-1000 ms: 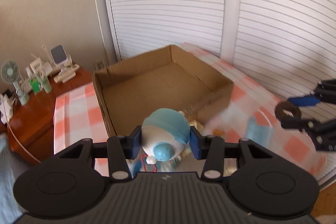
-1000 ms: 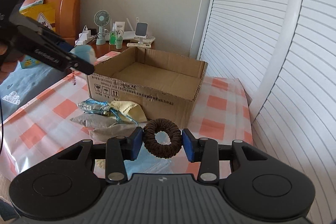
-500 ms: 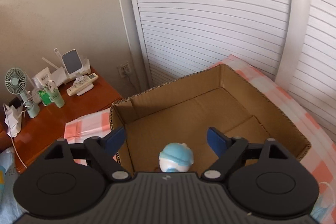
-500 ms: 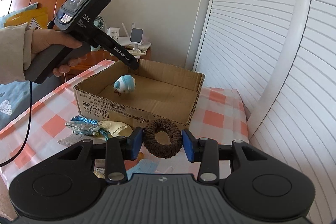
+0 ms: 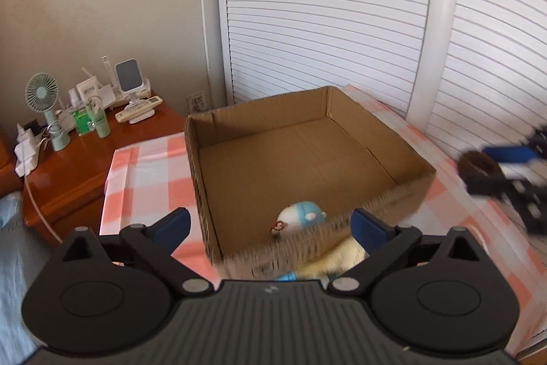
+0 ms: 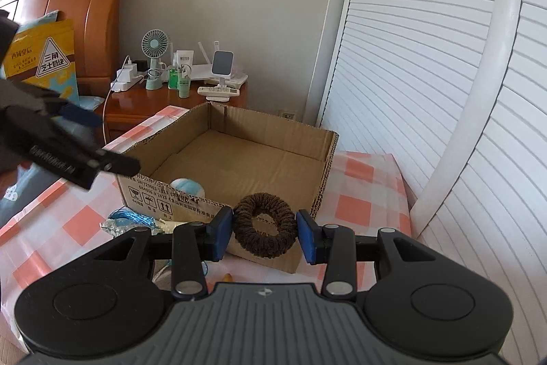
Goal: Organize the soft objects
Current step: 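Carry both items into the cardboard box and open both tools, then move the right tool to the blue face mask while the left tool approaches the cream scrunchie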
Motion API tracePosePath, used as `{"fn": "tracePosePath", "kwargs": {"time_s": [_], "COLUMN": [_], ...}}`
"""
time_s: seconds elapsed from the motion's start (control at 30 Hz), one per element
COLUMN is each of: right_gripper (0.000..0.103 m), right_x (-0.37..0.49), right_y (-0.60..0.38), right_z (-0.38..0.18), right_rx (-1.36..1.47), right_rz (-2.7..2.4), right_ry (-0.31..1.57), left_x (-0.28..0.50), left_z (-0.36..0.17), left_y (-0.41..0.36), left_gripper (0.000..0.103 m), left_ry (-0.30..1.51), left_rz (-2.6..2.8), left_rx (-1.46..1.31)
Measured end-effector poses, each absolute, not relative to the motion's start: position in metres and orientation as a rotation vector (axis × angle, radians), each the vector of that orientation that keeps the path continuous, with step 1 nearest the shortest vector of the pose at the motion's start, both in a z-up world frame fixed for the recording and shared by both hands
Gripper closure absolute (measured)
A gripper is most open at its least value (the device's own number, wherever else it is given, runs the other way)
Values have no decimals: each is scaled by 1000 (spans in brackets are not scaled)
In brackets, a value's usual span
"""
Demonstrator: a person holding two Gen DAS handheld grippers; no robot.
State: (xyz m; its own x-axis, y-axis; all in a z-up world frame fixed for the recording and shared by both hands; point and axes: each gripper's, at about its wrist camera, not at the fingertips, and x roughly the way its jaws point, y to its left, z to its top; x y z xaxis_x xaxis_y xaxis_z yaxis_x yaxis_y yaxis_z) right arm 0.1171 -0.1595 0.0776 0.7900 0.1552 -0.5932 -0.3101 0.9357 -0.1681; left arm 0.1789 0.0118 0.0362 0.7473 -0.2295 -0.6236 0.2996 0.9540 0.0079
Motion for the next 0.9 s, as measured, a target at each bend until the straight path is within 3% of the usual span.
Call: {"fn": "tracePosePath", "kwargs": {"time_s": [0.47, 0.53, 0.6, 0.63, 0.9], "right_gripper": [57, 51, 20, 15, 12], "right_x": [230, 245, 259, 263, 251], "right_y": [-117, -110, -106, -106, -111], "right_z": [84, 83, 81, 80, 76], "right_rx": [-281, -300, -310, -308, -279], "right_rz": [239, 210, 183, 169, 162], "right_ry": [657, 654, 665, 661, 694], "left_x": [85, 82, 81, 81, 78], "left_z": [16, 13, 11, 11, 6], "left_y": [22, 23, 26, 28, 32], "left_gripper": [2, 2, 2, 2, 1], "left_ry": [626, 633, 642, 642, 657], "left_rz": [-209, -215, -215, -214, -195], "left_rx": [192, 187, 171, 164, 150]}}
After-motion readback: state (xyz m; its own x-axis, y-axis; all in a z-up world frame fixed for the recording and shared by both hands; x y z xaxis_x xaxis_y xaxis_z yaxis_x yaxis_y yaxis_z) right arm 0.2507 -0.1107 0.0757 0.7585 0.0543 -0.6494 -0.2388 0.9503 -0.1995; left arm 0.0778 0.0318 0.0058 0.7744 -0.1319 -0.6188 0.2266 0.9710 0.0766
